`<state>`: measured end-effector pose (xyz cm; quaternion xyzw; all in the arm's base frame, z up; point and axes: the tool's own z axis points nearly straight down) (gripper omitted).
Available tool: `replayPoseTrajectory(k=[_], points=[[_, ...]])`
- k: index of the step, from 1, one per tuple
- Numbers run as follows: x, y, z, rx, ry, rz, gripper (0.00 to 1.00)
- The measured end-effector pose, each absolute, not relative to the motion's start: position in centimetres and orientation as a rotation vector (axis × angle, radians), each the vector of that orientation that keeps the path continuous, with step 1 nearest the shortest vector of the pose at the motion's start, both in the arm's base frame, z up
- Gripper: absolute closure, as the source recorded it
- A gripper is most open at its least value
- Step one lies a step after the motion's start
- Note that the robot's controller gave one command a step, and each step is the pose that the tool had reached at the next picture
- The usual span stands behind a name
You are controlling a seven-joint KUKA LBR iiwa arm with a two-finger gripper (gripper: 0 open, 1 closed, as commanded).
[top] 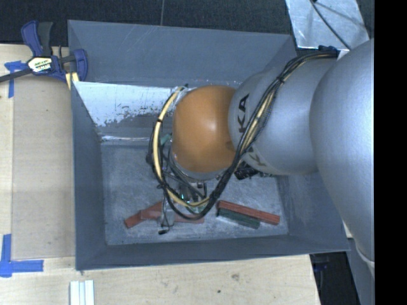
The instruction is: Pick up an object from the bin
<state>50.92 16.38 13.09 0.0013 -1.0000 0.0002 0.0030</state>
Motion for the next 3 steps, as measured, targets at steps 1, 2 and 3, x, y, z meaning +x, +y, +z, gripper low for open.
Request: replayPoseTrajectory(k=[1, 2, 3], points=[[51.4, 16.0, 7.0, 0.032, -3.132, -0.003, 0.00], [51.7, 15.8, 7.1, 0.028, -3.143, -0.001, 1.00], [53.5, 14.3, 21.5, -0.098, -3.148, -0.003, 1.00]])
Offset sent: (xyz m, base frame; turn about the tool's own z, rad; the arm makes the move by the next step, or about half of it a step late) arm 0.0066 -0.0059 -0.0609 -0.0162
